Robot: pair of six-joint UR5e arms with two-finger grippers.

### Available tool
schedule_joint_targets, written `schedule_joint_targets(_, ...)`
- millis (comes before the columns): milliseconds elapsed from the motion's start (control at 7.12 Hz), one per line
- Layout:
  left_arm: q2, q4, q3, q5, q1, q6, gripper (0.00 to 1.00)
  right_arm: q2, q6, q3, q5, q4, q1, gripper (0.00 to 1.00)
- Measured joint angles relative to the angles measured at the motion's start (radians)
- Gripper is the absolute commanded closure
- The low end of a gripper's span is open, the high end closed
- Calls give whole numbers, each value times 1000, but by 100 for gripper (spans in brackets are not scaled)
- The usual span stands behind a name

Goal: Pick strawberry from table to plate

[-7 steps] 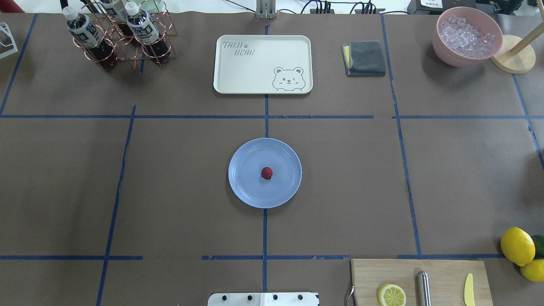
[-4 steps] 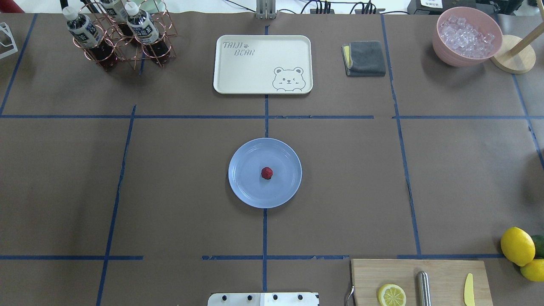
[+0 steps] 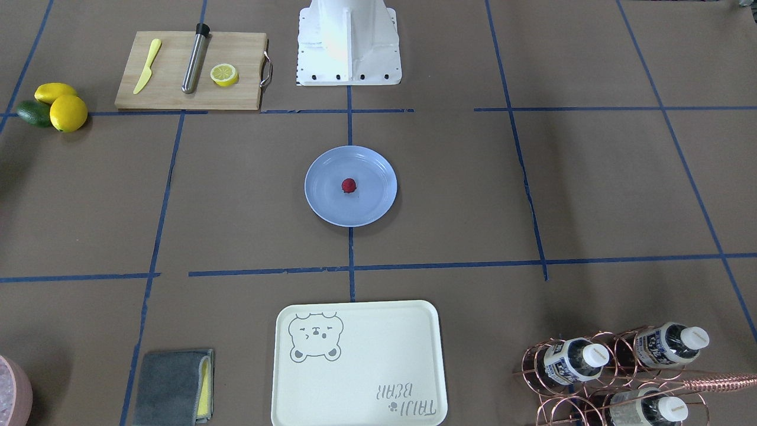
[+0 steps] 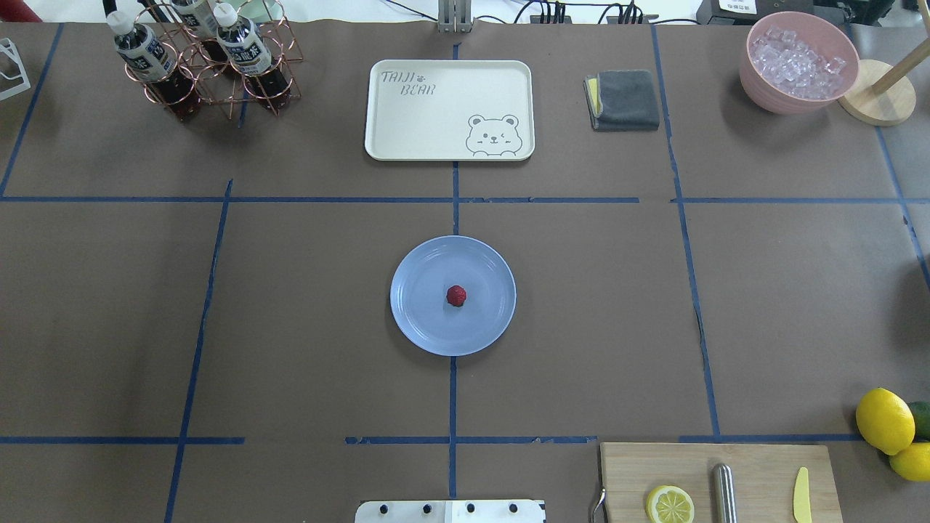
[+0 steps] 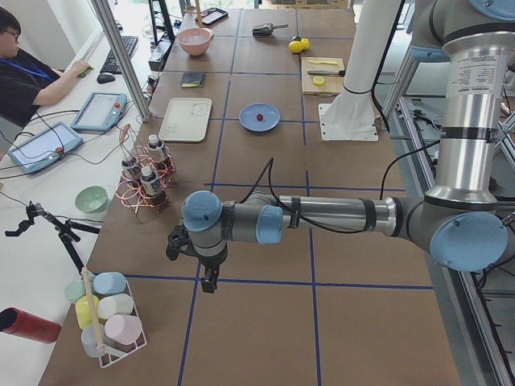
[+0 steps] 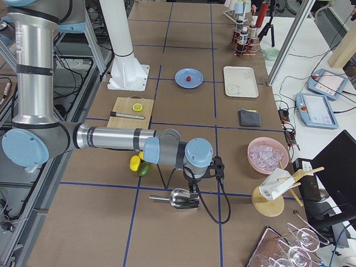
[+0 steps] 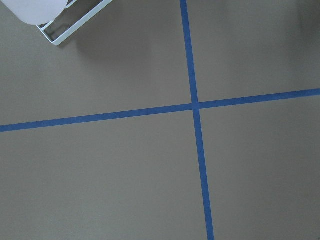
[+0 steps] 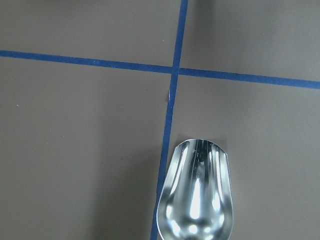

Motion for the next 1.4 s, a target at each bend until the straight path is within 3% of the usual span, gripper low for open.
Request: schedule_joint_targets(1405, -1, -3, -1, 0, 0, 0, 0, 12, 129, 21, -22, 55, 7, 0)
